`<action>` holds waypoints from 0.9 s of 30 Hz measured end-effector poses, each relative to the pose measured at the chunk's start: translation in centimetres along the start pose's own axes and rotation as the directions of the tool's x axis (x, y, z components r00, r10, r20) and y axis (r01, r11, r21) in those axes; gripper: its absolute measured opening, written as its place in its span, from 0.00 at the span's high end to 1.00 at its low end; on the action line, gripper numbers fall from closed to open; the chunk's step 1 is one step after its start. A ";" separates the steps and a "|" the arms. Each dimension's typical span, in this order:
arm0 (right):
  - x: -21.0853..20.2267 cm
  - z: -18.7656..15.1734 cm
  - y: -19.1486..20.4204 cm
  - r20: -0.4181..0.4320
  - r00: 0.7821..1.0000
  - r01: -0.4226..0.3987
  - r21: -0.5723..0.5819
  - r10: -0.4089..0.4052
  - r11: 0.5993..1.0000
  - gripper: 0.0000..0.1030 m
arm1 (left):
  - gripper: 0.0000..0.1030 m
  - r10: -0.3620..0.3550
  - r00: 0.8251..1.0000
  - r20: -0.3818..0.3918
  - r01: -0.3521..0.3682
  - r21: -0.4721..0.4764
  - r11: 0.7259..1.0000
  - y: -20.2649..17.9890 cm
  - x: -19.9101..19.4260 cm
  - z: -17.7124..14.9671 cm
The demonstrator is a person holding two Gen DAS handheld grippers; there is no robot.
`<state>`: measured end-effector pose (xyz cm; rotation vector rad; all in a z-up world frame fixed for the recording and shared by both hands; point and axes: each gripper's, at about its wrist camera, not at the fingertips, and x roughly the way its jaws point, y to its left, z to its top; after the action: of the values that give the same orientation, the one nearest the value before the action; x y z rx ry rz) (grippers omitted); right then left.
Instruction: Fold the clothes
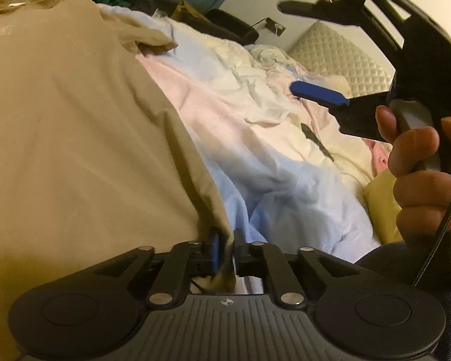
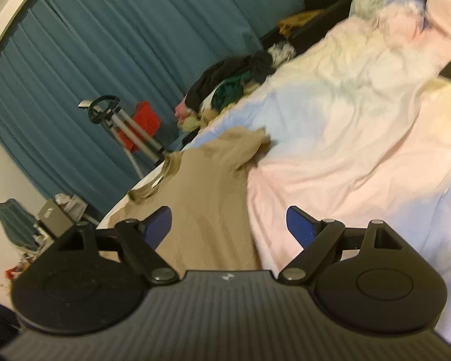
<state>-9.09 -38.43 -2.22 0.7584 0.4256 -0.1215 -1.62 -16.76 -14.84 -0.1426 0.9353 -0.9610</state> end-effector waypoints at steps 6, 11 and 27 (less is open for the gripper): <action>1.8 0.2 1.2 -0.029 0.996 -0.082 0.017 0.082 0.997 0.16 | 0.28 0.083 0.995 0.062 -0.081 -0.030 0.996 0.7 -5.2 1.8; 7.1 2.8 2.6 0.003 0.995 -0.098 0.048 0.098 0.994 0.16 | 0.17 0.285 0.939 0.193 -0.290 -0.003 0.957 1.7 -11.4 4.5; 32.6 5.3 -4.4 0.051 0.989 -0.147 0.146 0.141 0.978 0.21 | 0.11 0.466 0.824 0.324 -0.323 -0.407 0.854 15.0 -15.8 8.9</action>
<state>21.11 -43.78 -15.14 0.9308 0.3241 -0.0328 10.88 1.59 -6.97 -0.4073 0.6851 -0.3445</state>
